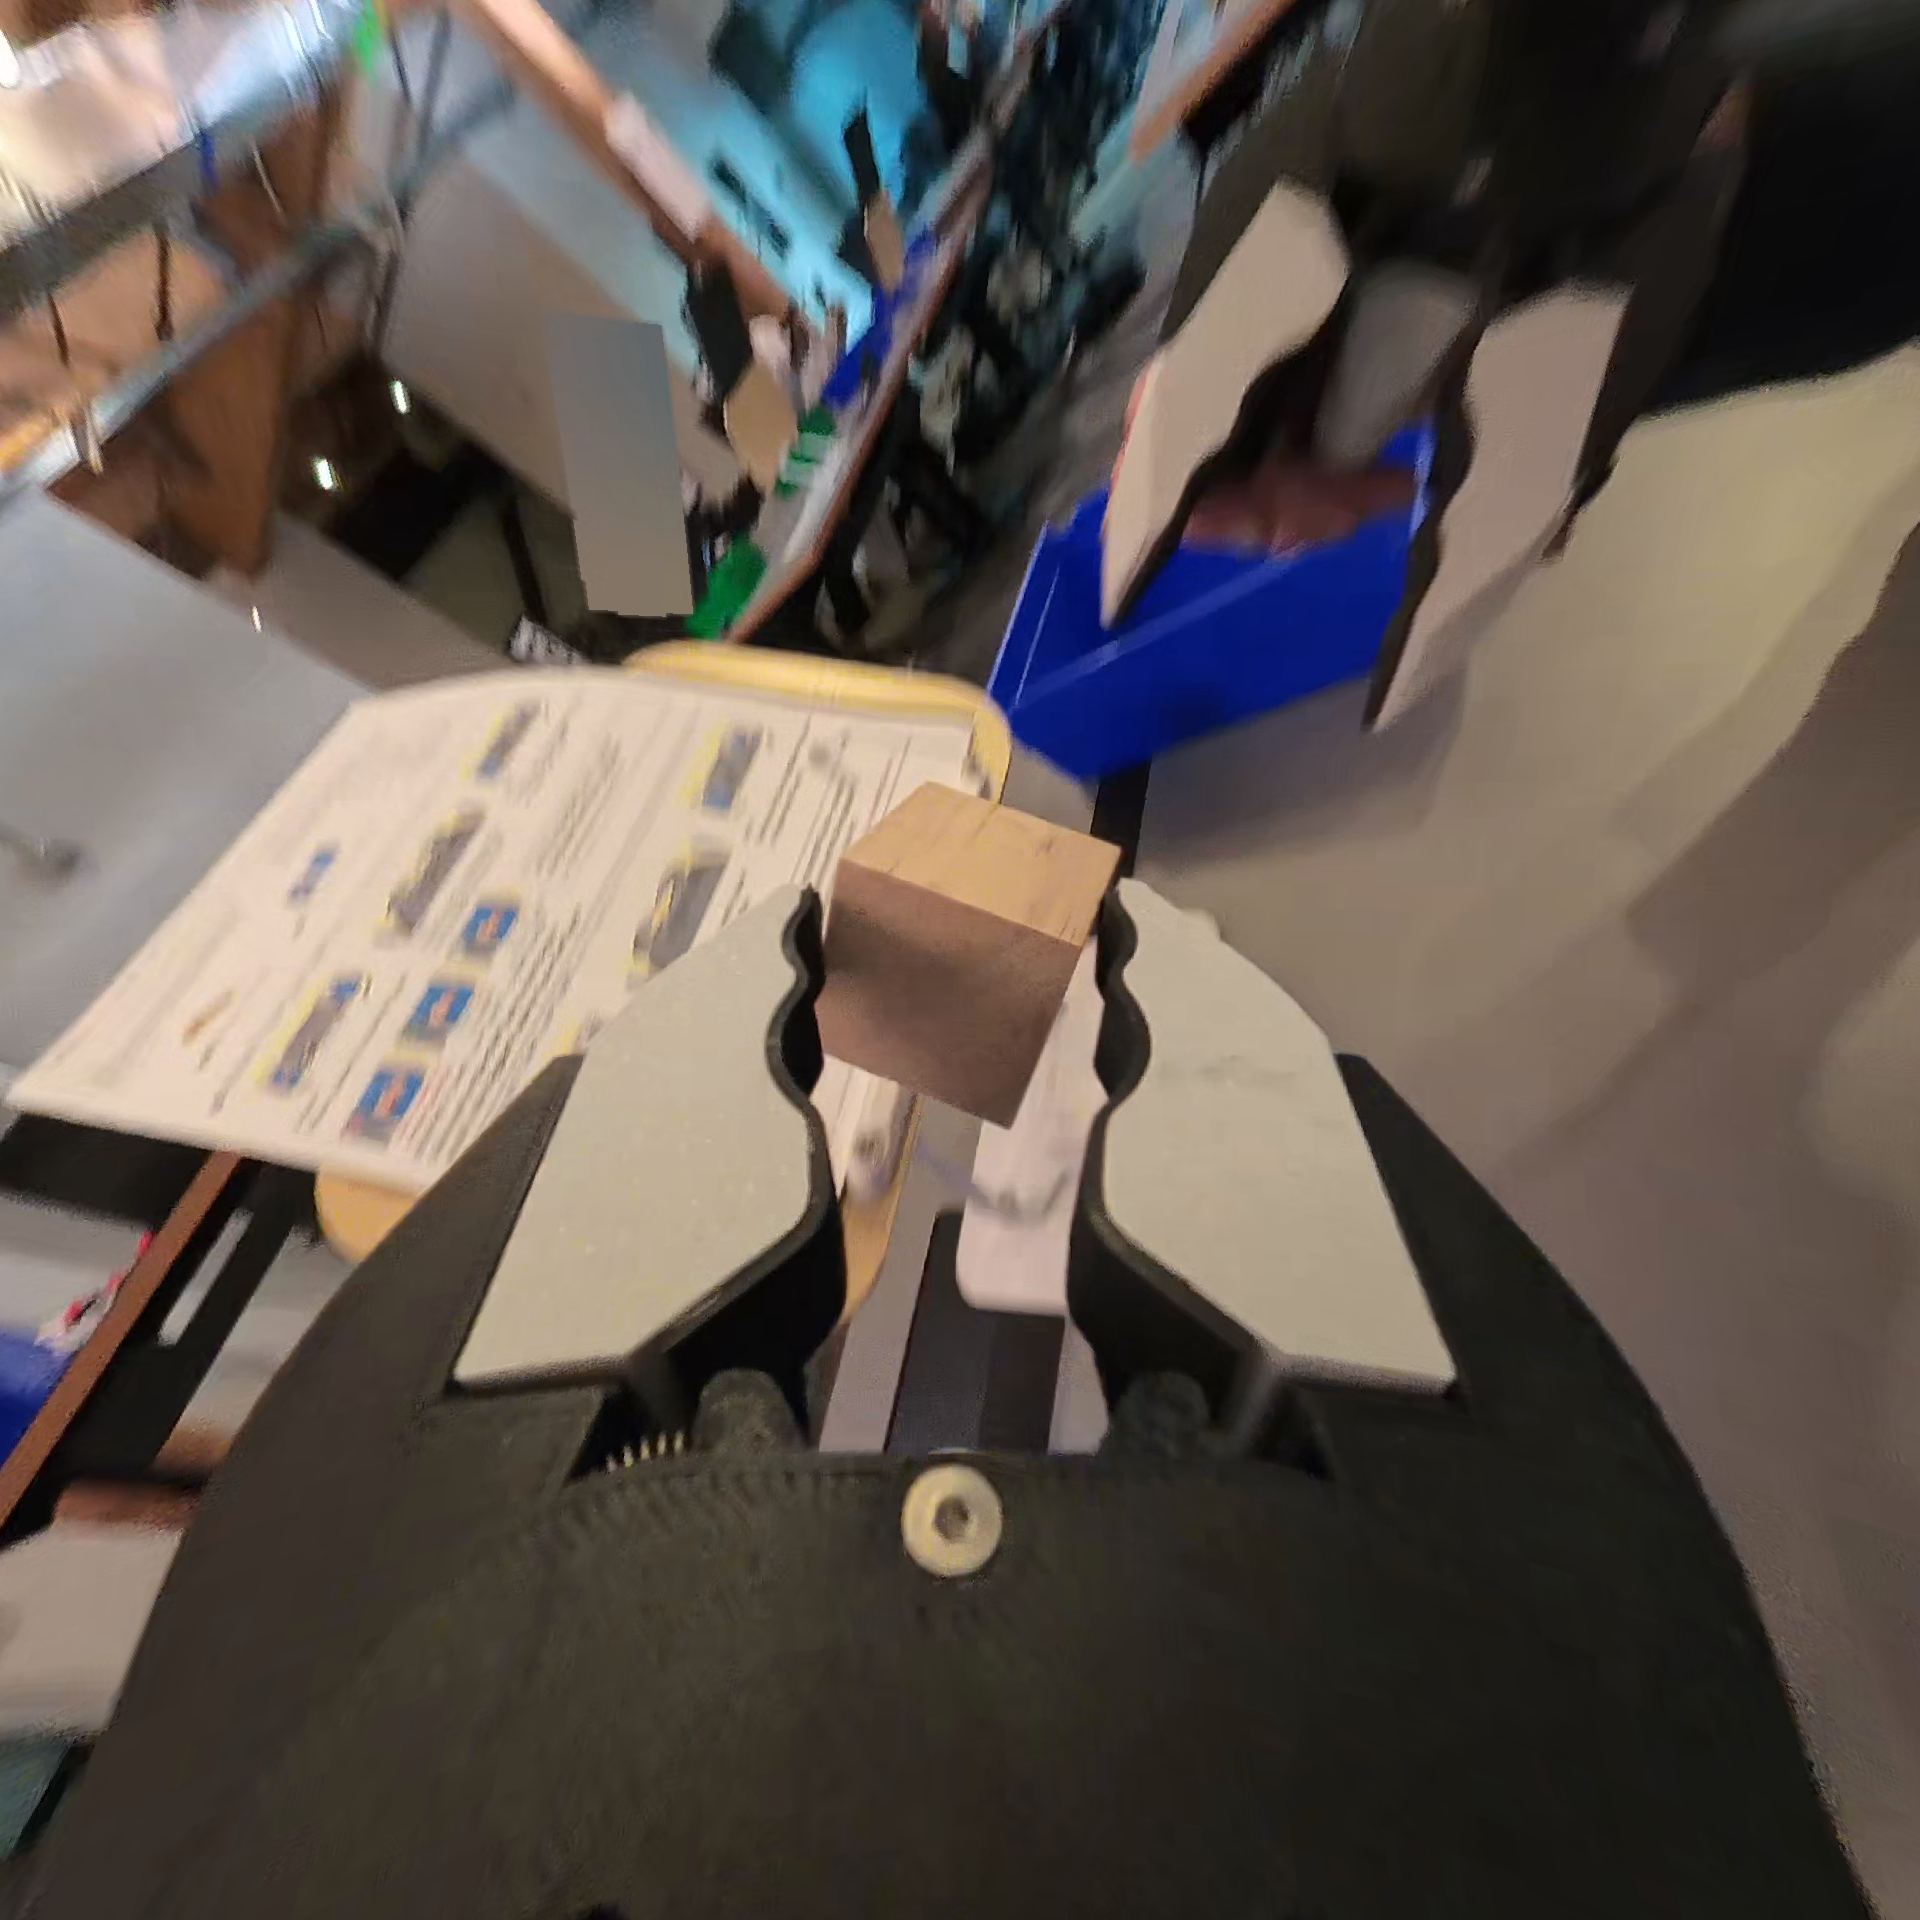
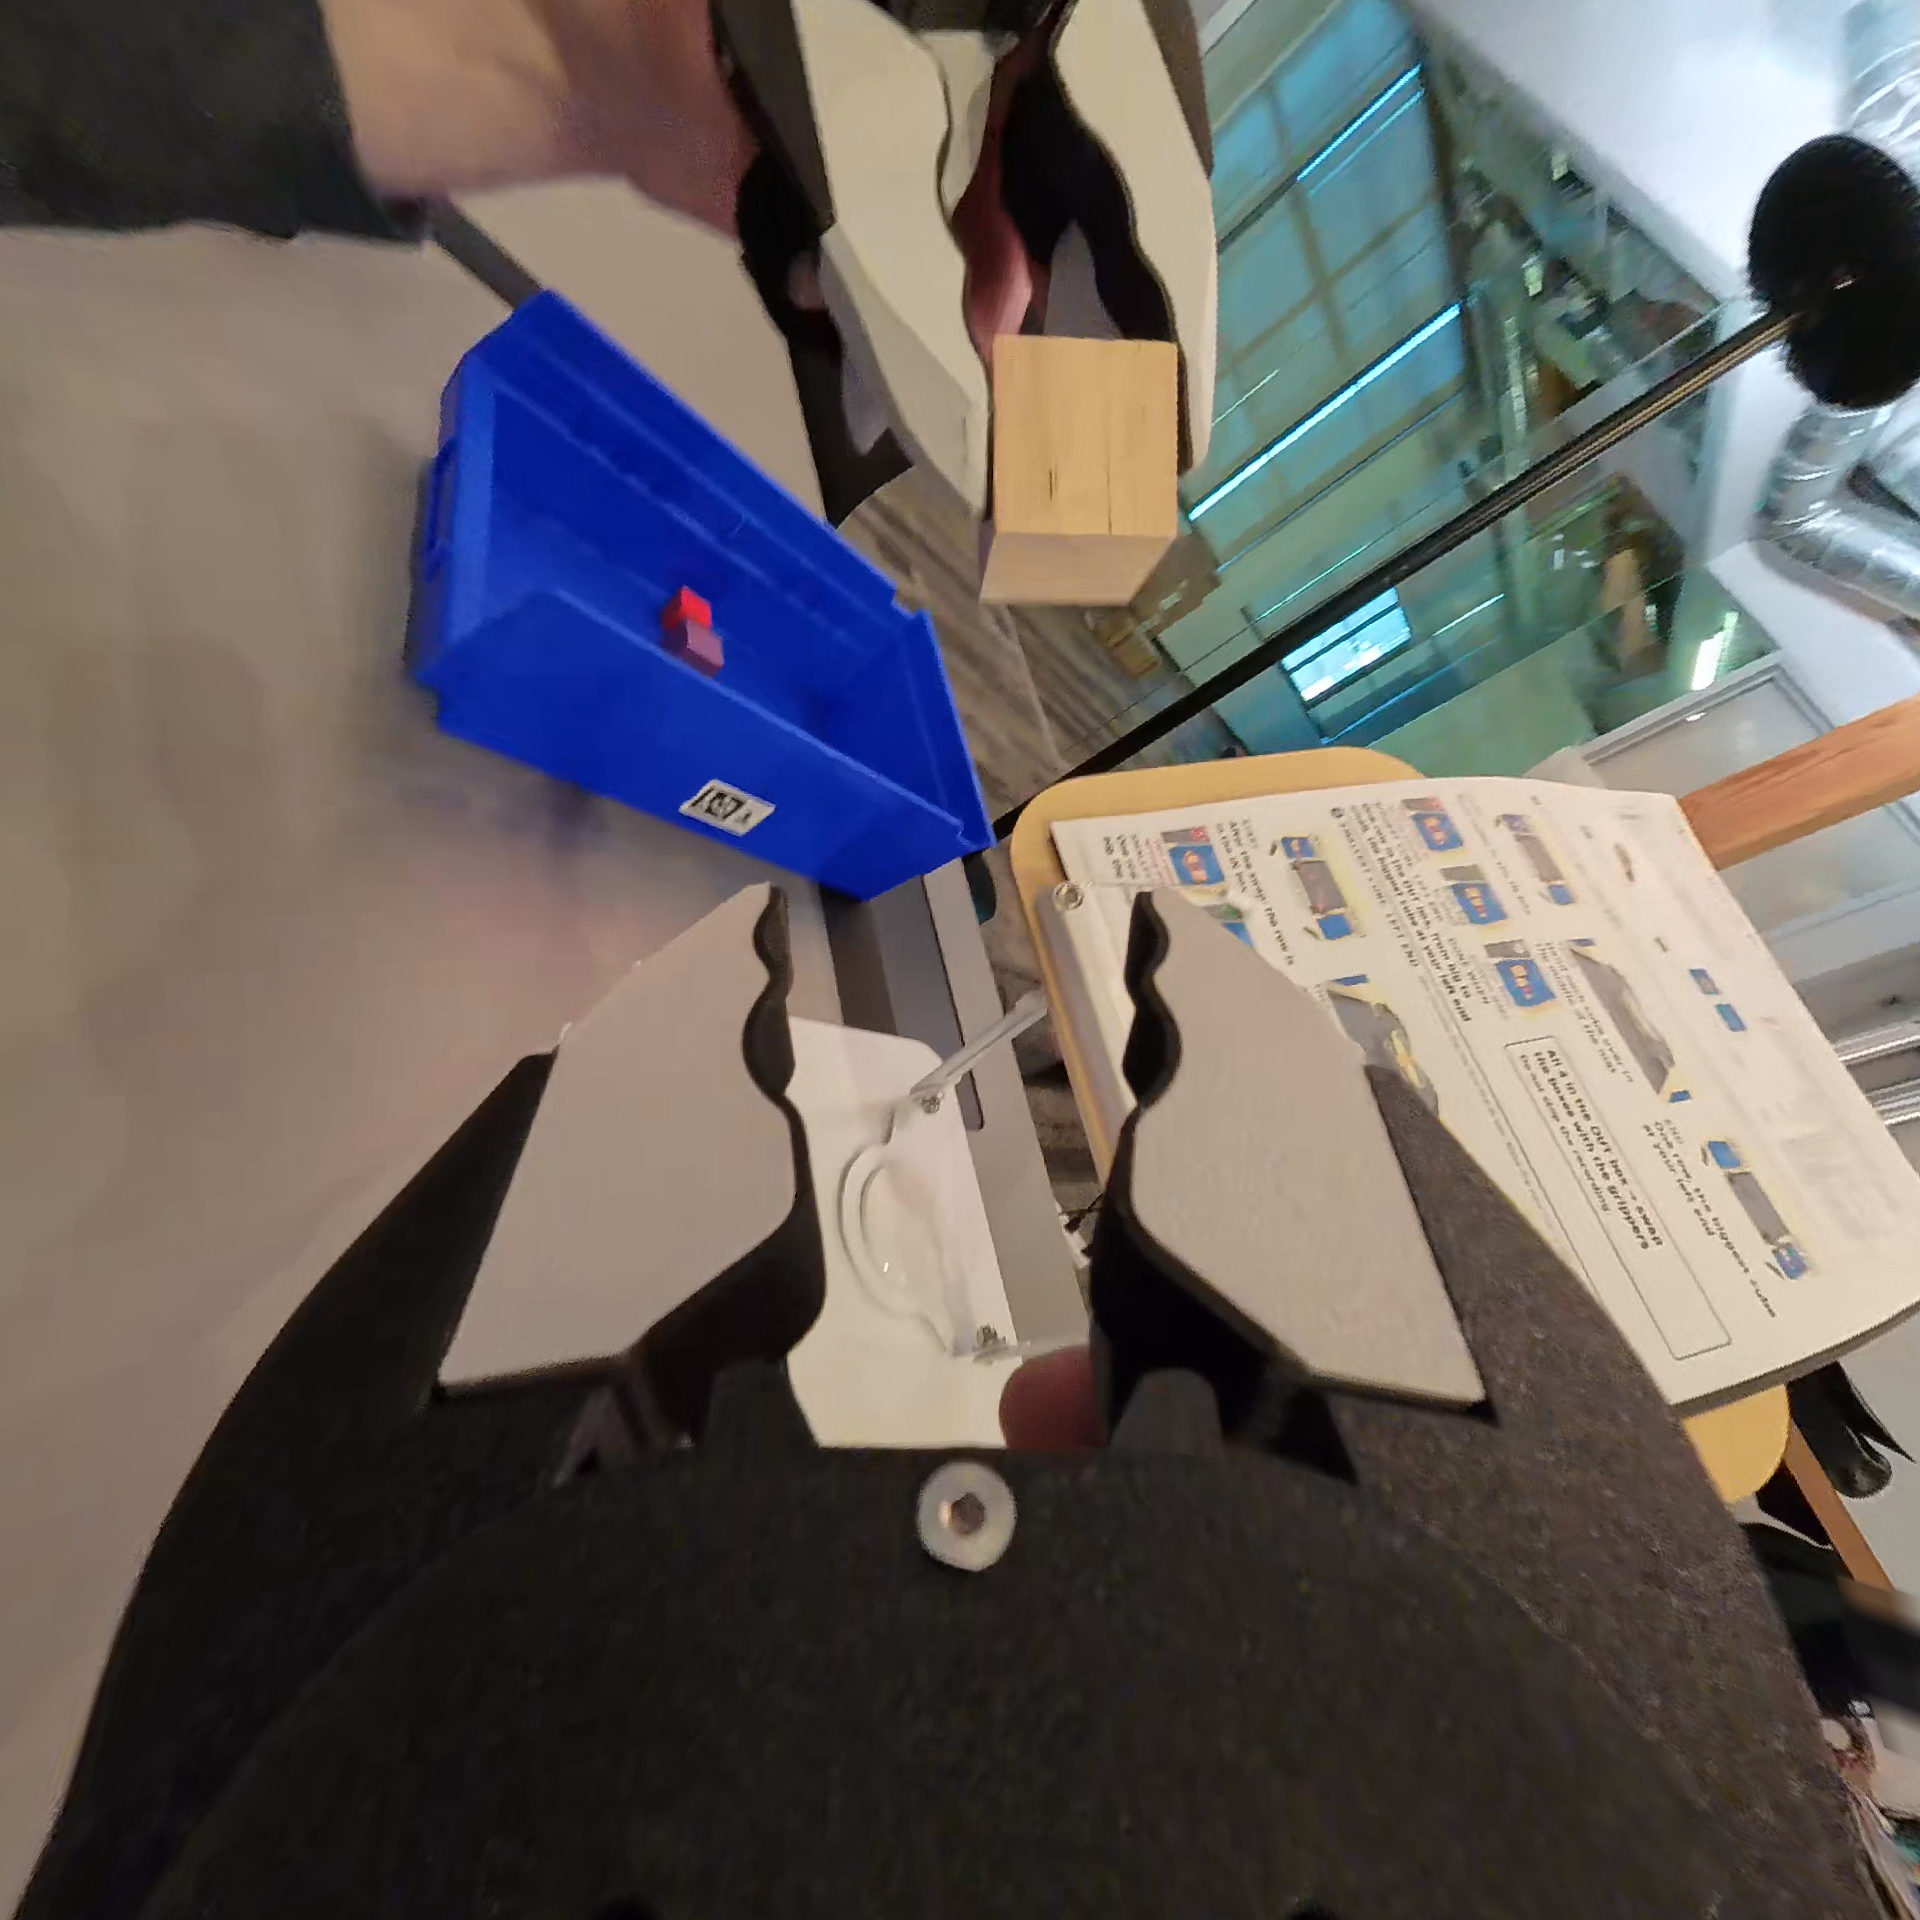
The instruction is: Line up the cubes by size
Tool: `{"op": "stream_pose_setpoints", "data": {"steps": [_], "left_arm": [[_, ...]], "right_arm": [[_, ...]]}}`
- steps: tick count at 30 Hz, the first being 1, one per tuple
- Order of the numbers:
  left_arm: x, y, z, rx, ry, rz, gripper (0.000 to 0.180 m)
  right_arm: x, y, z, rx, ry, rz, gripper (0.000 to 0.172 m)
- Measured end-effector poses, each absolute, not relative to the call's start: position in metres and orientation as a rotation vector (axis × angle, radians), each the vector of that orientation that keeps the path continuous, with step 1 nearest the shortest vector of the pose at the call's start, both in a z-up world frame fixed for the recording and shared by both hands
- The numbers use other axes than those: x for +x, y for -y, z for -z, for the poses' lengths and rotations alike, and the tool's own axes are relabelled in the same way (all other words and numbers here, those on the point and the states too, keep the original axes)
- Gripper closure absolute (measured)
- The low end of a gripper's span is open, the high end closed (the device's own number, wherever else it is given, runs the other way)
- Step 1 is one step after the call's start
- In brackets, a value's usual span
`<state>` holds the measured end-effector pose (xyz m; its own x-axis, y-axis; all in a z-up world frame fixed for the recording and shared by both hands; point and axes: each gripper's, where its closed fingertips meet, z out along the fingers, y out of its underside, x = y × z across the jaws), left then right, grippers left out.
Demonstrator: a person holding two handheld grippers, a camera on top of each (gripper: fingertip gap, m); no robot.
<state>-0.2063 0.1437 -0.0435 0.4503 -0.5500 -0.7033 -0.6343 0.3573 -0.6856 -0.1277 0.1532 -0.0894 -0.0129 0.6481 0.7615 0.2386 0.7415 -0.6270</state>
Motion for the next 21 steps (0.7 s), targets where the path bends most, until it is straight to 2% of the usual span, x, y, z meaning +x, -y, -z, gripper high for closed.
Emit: {"op": "stream_pose_setpoints", "data": {"steps": [10,21], "left_arm": [[-0.118,-0.123,0.035,-1.014,-1.178,0.215,0.131],[-0.099,-0.108,0.042,-0.931,-1.217,0.355,0.131]], "right_arm": [[-0.129,-0.146,0.064,-0.656,1.418,-0.456,0.104],[-0.128,-0.126,0.060,-0.530,1.422,-0.495,0.114]]}}
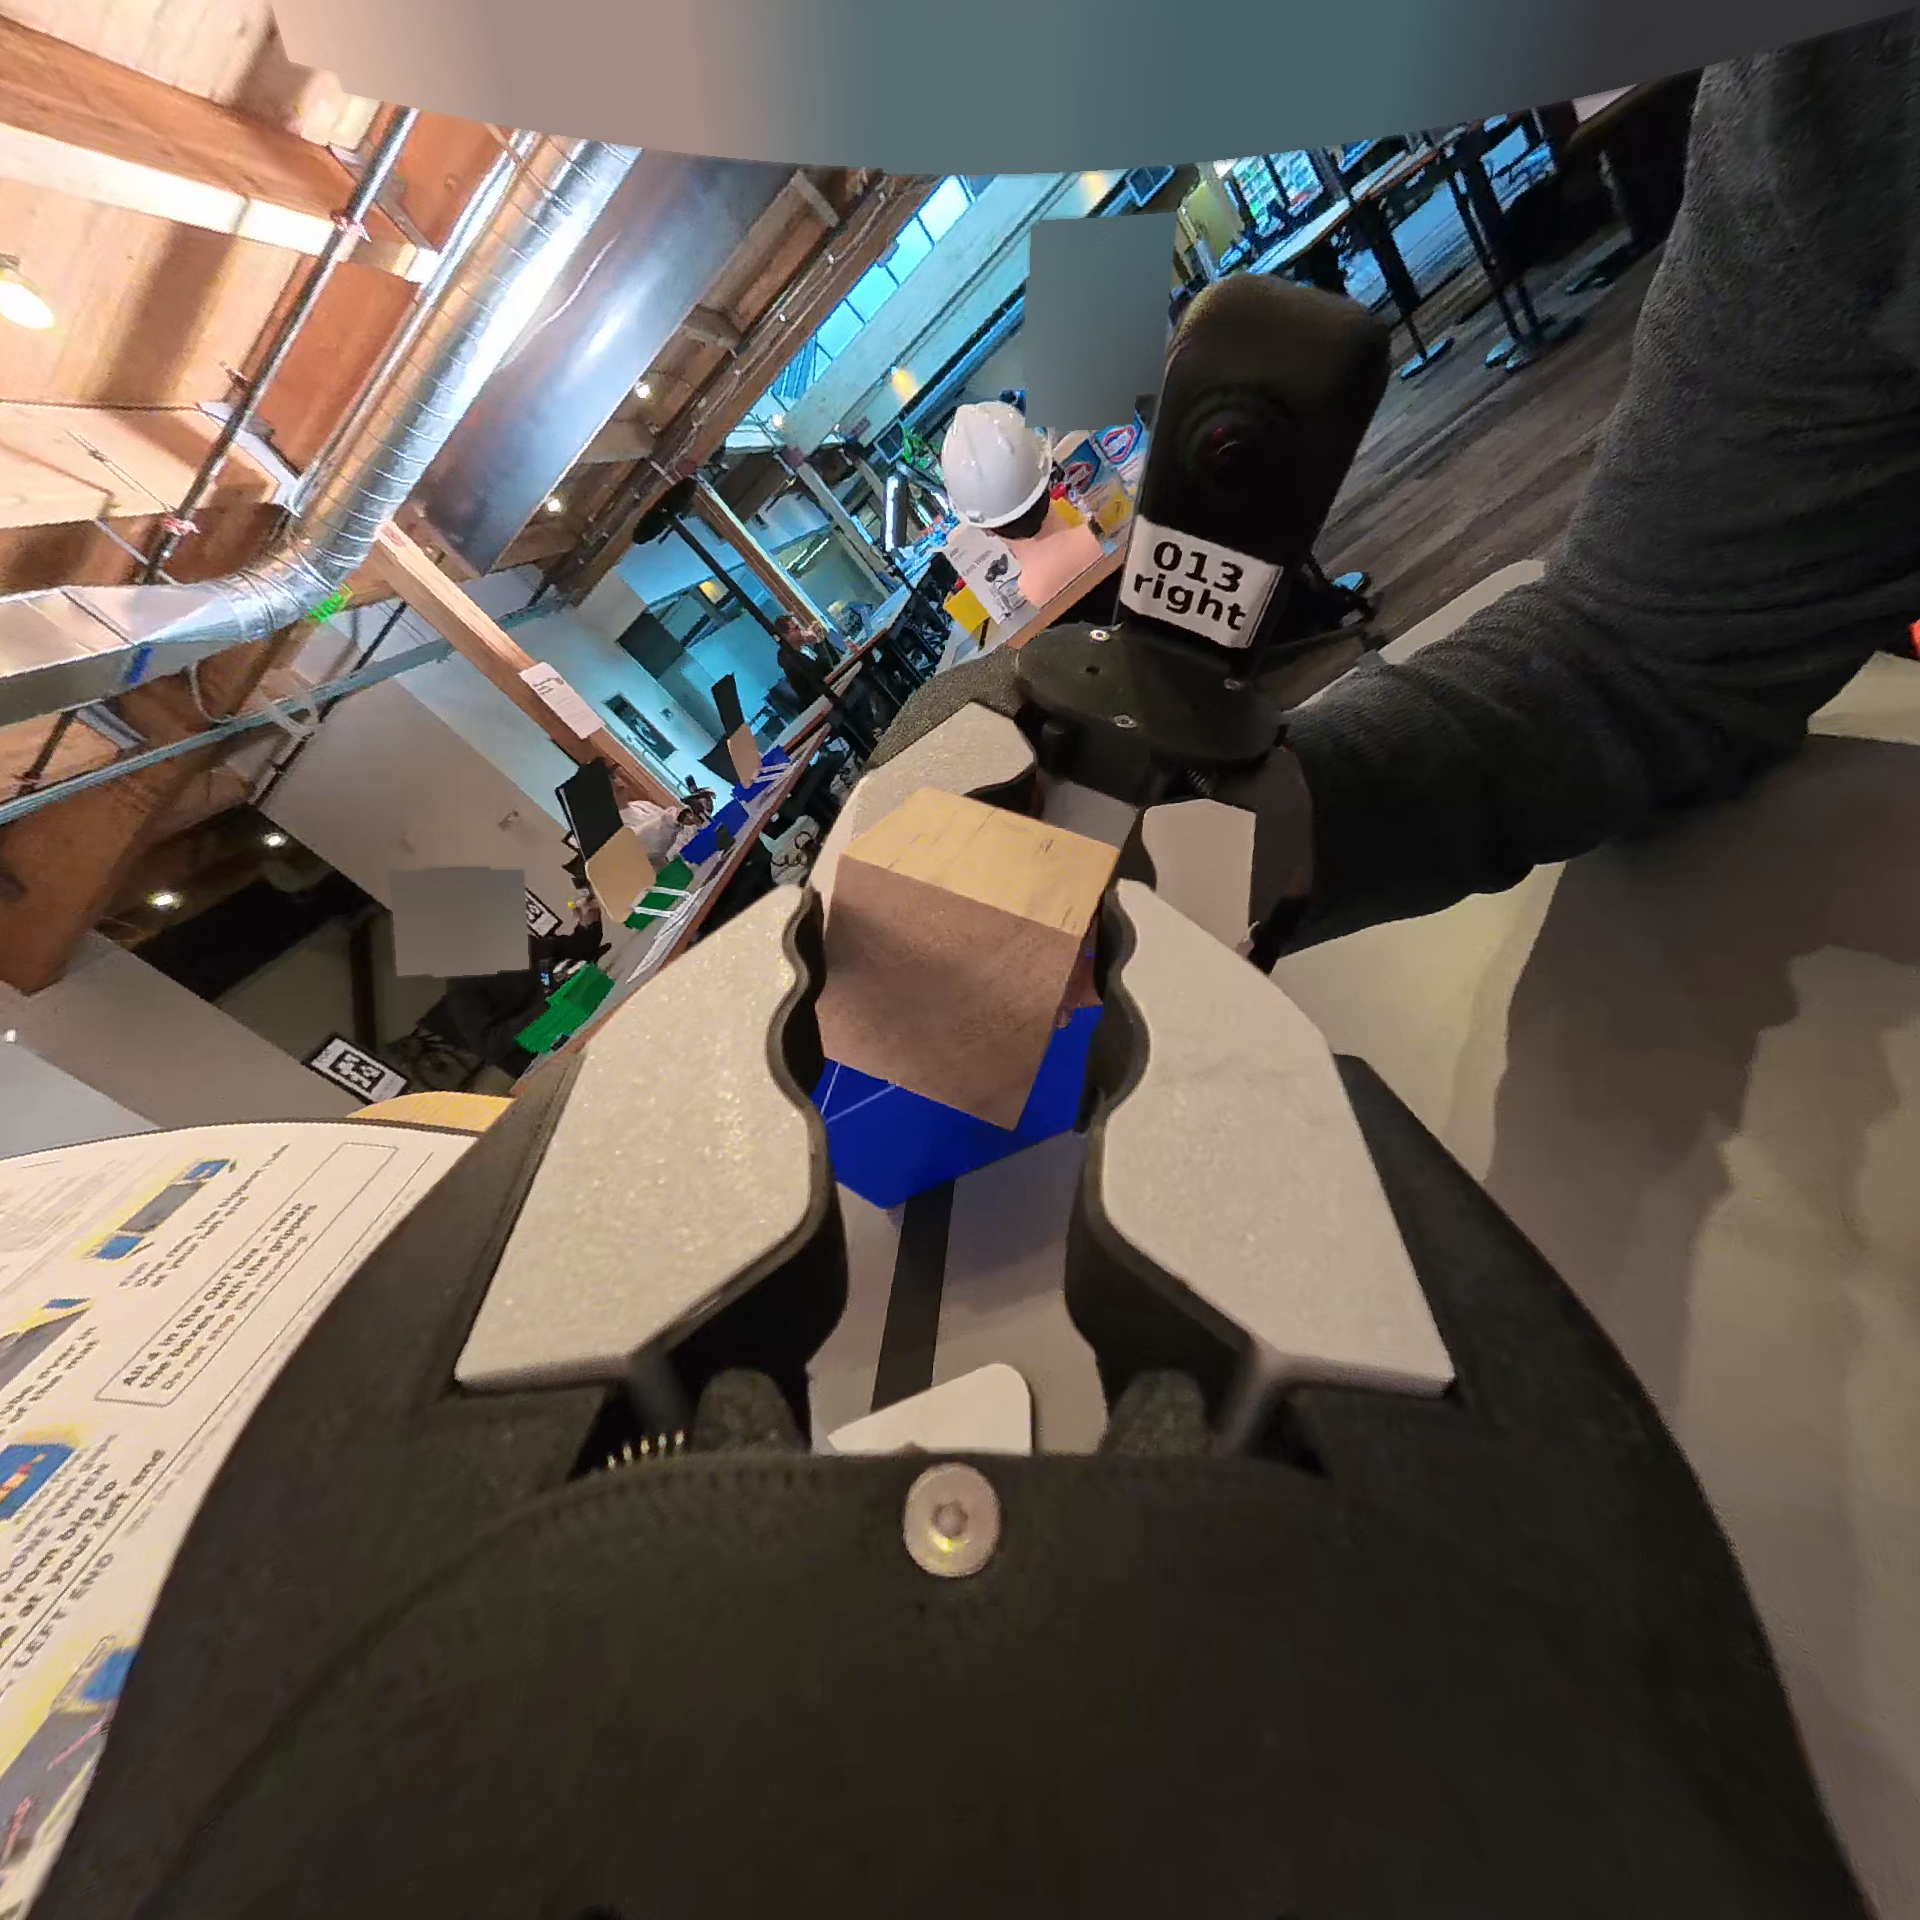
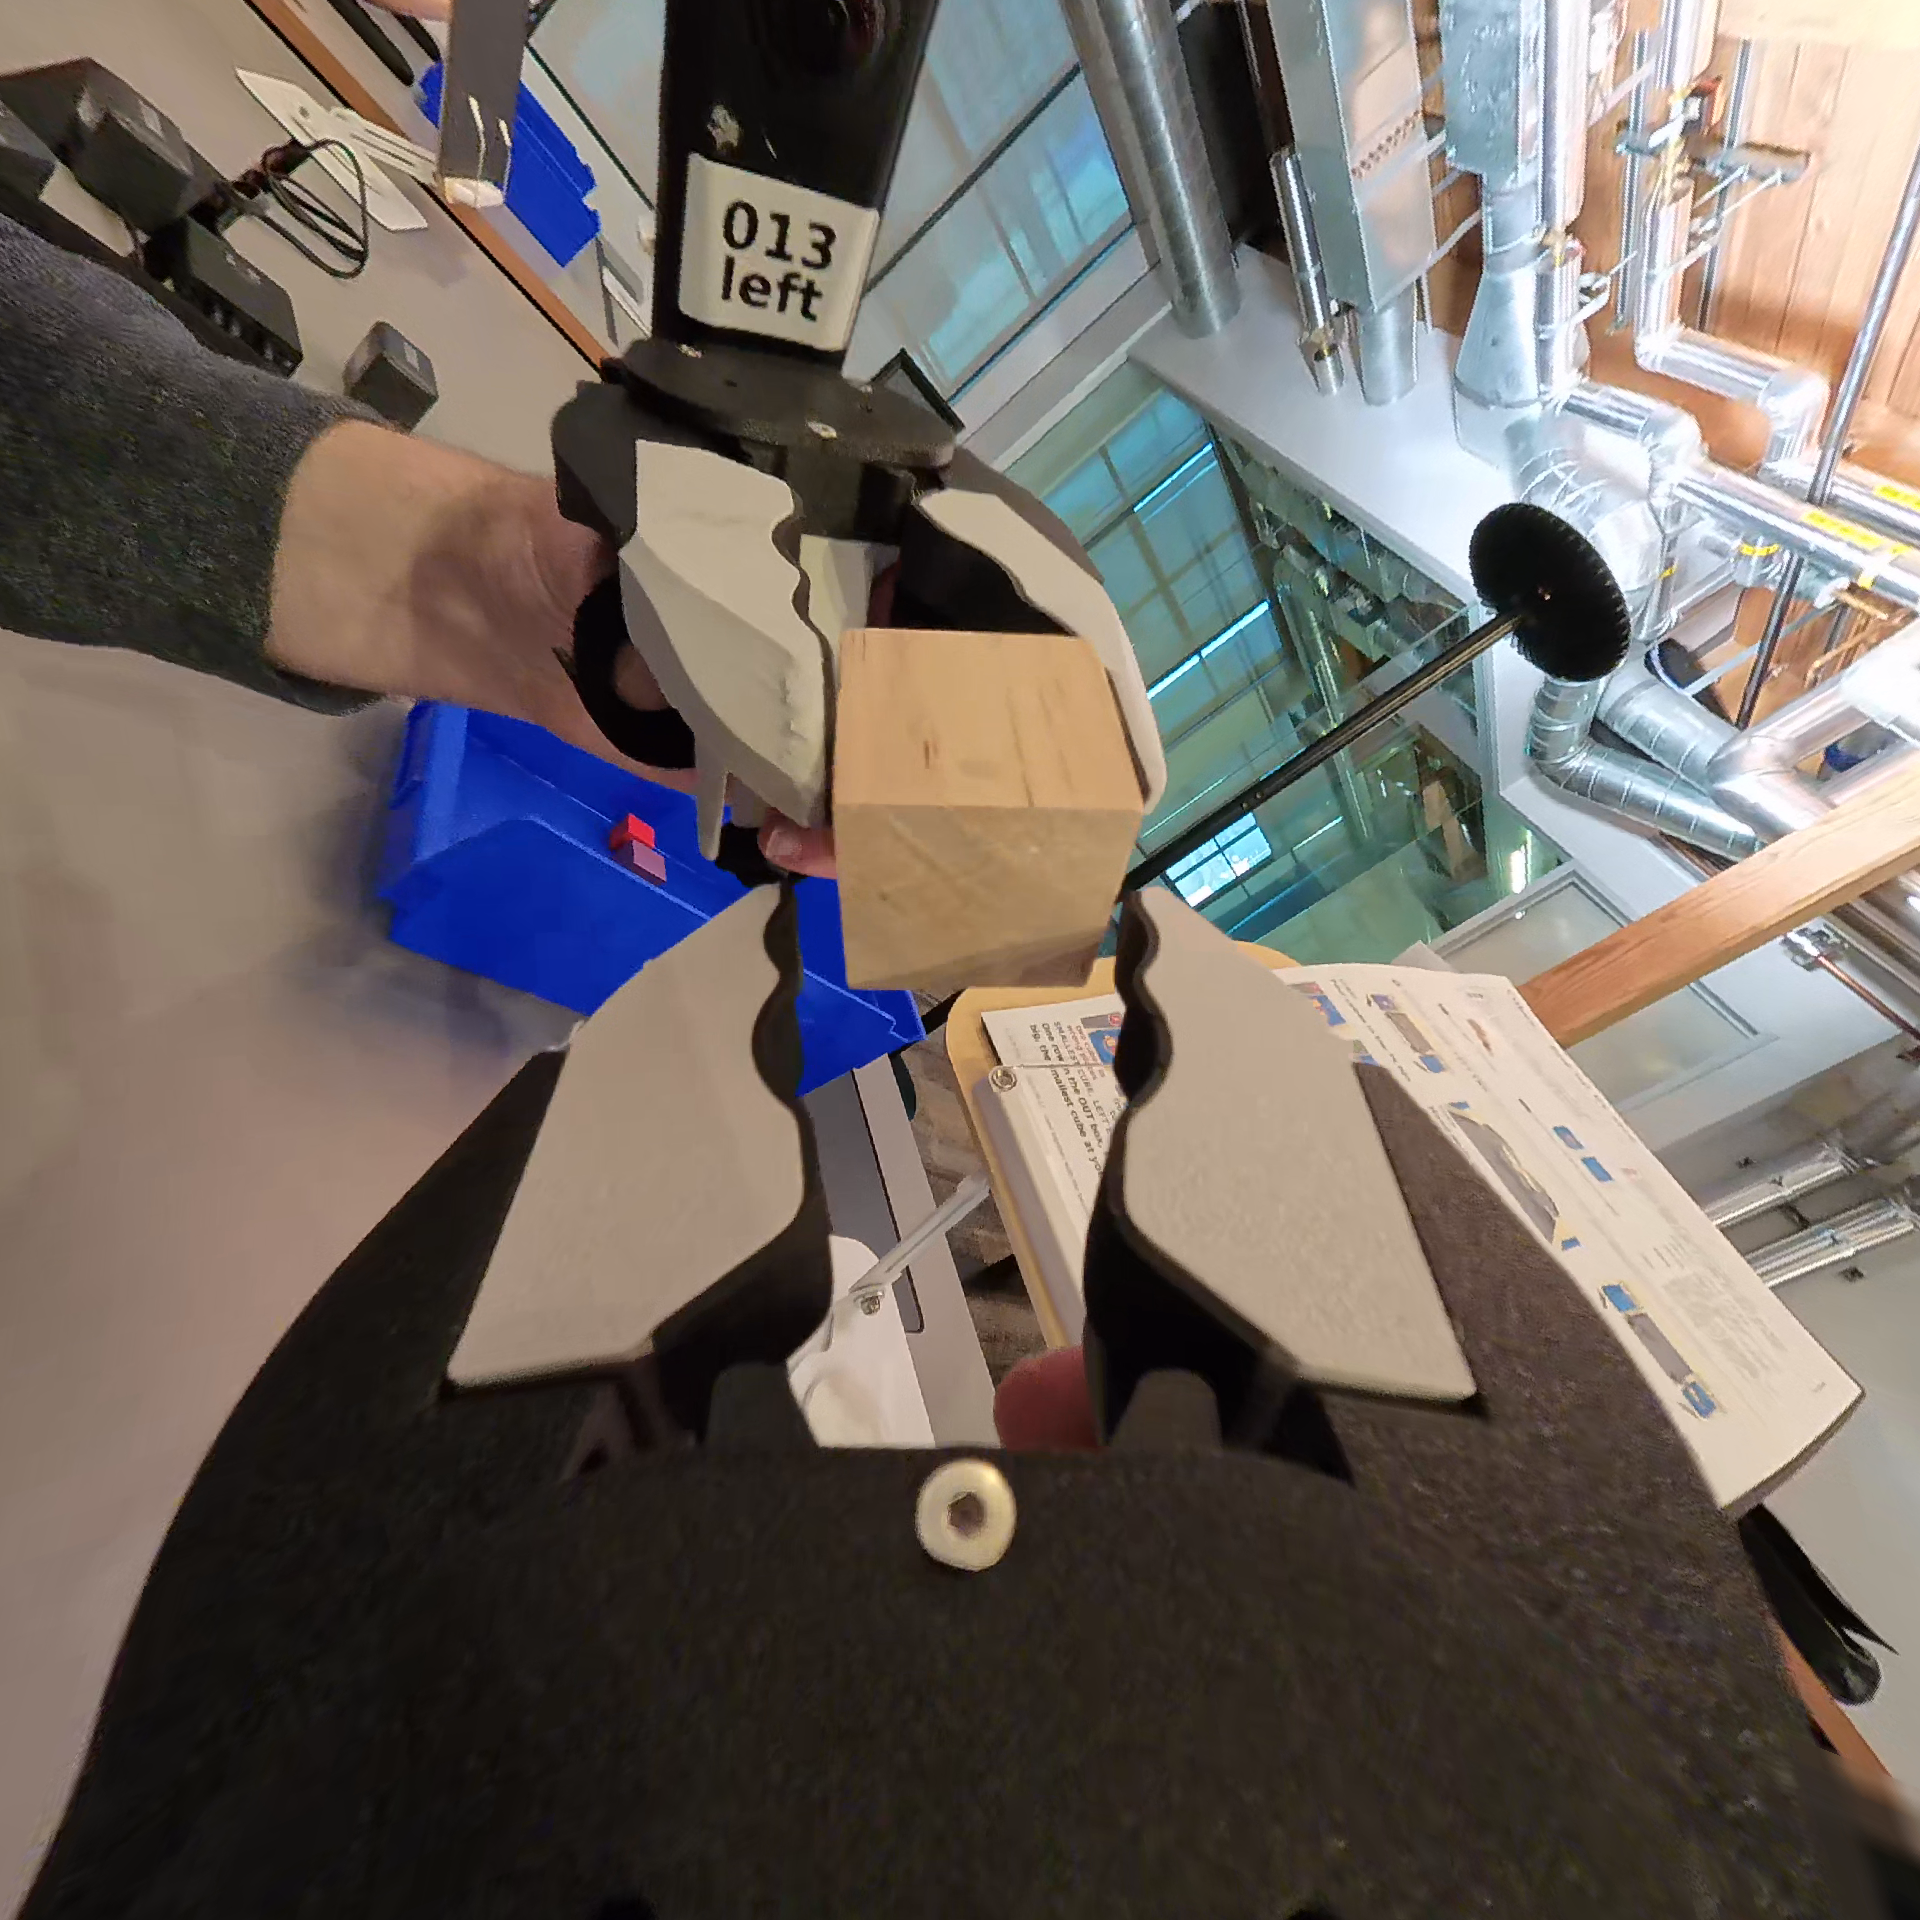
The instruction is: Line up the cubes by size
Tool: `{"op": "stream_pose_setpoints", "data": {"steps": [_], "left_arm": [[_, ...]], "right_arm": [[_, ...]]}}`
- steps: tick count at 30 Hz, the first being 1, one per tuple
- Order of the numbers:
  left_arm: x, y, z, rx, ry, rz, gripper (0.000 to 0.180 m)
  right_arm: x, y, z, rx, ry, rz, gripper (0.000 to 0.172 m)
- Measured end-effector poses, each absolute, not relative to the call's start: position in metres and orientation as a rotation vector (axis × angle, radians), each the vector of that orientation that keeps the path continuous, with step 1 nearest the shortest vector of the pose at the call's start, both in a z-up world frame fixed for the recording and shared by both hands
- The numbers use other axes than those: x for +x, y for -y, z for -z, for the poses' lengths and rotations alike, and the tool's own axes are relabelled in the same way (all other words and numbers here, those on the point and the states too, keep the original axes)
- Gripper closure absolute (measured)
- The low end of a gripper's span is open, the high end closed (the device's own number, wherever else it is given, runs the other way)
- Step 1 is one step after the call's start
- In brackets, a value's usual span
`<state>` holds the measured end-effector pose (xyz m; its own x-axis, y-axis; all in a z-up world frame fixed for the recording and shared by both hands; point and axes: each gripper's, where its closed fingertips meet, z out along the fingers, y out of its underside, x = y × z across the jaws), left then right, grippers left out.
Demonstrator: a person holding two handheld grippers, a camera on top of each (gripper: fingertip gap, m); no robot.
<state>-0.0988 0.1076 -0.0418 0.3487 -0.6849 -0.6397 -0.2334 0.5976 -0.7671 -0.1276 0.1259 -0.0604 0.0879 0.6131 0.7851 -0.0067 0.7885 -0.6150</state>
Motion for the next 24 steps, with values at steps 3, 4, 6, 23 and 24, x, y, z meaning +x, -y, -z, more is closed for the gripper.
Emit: {"op": "stream_pose_setpoints", "data": {"steps": [3,4,6,23,24], "left_arm": [[-0.095,-0.107,0.045,-0.930,-1.226,0.369,0.131],[-0.094,-0.107,0.045,-0.929,-1.222,0.378,0.132],[-0.093,-0.106,0.045,-0.924,-1.218,0.392,0.132],[-0.113,-0.110,0.021,-0.959,-1.113,0.335,0.135],[-0.118,-0.110,0.018,-0.959,-1.107,0.308,0.145]], "right_arm": [[-0.127,-0.123,0.058,-0.508,1.407,-0.490,0.122],[-0.126,-0.122,0.058,-0.503,1.409,-0.488,0.124],[-0.126,-0.120,0.058,-0.490,1.412,-0.483,0.126],[-0.096,-0.160,0.049,-0.587,1.478,-0.343,0.127],[-0.087,-0.173,0.047,-0.611,1.487,-0.290,0.127]]}}
